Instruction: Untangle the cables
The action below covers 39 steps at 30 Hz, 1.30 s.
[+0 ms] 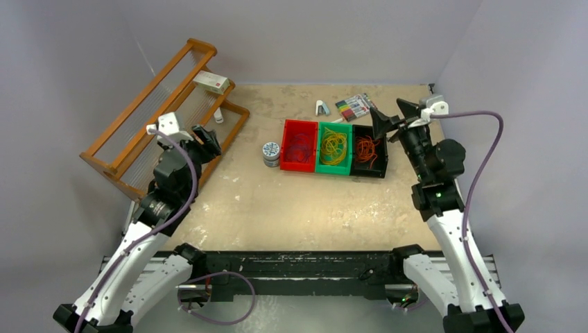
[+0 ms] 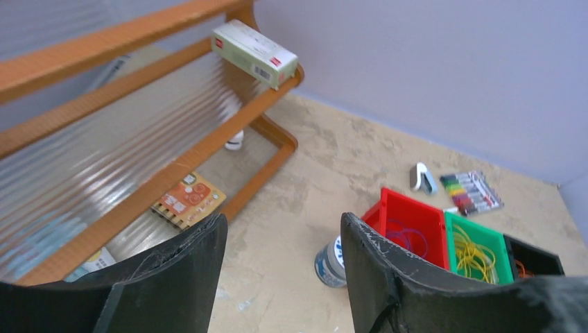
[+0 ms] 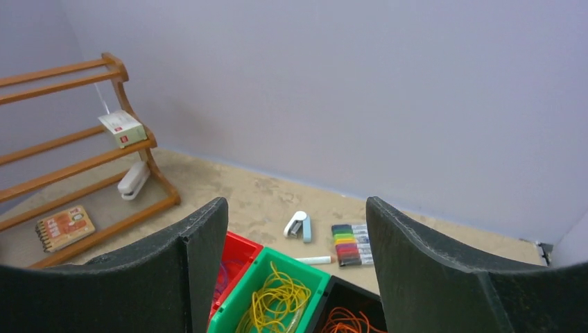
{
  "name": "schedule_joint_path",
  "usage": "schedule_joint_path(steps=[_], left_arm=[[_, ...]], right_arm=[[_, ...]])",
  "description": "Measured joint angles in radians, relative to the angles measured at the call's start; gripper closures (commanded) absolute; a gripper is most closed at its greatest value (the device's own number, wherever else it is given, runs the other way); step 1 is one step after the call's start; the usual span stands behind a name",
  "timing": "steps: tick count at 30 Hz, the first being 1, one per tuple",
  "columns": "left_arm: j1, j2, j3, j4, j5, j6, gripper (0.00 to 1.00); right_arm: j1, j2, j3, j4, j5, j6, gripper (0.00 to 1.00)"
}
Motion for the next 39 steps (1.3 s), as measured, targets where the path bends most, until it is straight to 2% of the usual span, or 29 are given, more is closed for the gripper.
schedule_joint_path(steps=[5,14,31,39], left_arm=[[0.0,-0.026,-0.003,0.0,-0.078,0.0,0.38],[0.0,0.003,-0.052,-0.003,-0.144,0.0,0.38],[0.0,-0.018,-0.065,0.008,-0.162,-0.001,0.37],[0.0,-0.037,-0.065,0.008,-0.182,-0.005,0.37]], right_arm=[[0.0,-0.035,-0.085,0.067,-0.019,0.002,0.2],[0.0,-0.016,-0.148,0.074,-0.022,0.001,0.16],[0.0,-0.098,-0.233,0.079,0.004,0.001,0.12],[0.0,-0.141,-0.249,0.076,0.031,0.002,0.01]])
